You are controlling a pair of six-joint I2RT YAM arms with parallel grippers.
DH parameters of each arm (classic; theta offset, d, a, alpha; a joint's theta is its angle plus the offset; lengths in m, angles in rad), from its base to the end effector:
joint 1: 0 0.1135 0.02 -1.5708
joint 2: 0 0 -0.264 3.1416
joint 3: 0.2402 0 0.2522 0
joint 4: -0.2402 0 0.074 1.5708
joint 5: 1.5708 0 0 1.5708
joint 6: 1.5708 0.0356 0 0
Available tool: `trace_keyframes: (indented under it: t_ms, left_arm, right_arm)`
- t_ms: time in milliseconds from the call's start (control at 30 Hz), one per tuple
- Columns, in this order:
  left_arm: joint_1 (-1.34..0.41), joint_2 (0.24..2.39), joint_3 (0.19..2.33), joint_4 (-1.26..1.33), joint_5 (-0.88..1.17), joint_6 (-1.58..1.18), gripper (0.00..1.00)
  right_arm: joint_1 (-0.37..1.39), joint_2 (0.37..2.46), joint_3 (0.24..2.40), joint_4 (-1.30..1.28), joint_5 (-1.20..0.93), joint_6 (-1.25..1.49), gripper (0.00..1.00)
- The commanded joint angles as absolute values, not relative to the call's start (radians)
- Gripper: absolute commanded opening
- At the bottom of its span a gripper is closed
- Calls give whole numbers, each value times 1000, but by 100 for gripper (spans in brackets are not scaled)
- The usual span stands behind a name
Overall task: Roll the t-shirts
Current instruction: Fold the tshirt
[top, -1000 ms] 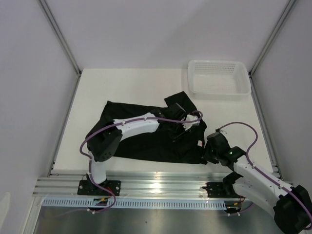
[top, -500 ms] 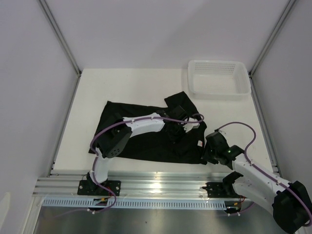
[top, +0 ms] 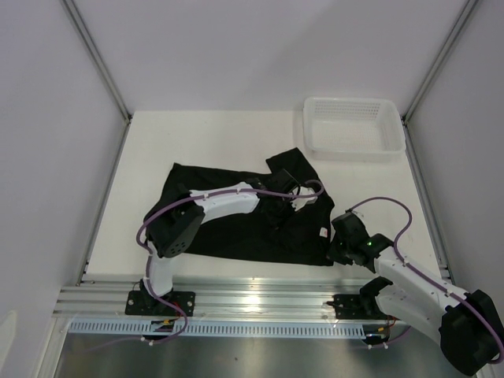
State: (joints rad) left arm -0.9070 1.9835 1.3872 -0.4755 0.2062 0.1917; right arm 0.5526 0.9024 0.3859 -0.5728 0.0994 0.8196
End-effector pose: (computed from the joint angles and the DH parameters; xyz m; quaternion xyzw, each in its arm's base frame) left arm 0.2495 -0.3309 0.1718 0.5250 0.8088 -0.1794 0.1952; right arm 0.1293 0.0756 0.1549 0.1409 0.9598 0.1135 0.2148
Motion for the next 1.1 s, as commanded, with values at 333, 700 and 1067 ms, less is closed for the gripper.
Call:
trace_keyframes:
  t_ms: [333, 700, 1067]
  left_arm:
    - [-879, 1913, 1358, -422, 219, 204, 18]
    - [-876, 1826, 1370, -462, 291, 190, 43]
    - [-813, 1799, 1365, -499, 291, 183, 43]
  right_arm:
    - [558, 896, 420, -606, 130, 828, 0]
    - [557, 789, 627, -716, 199, 764, 50]
    - [440, 1182, 745, -290, -38, 490, 35]
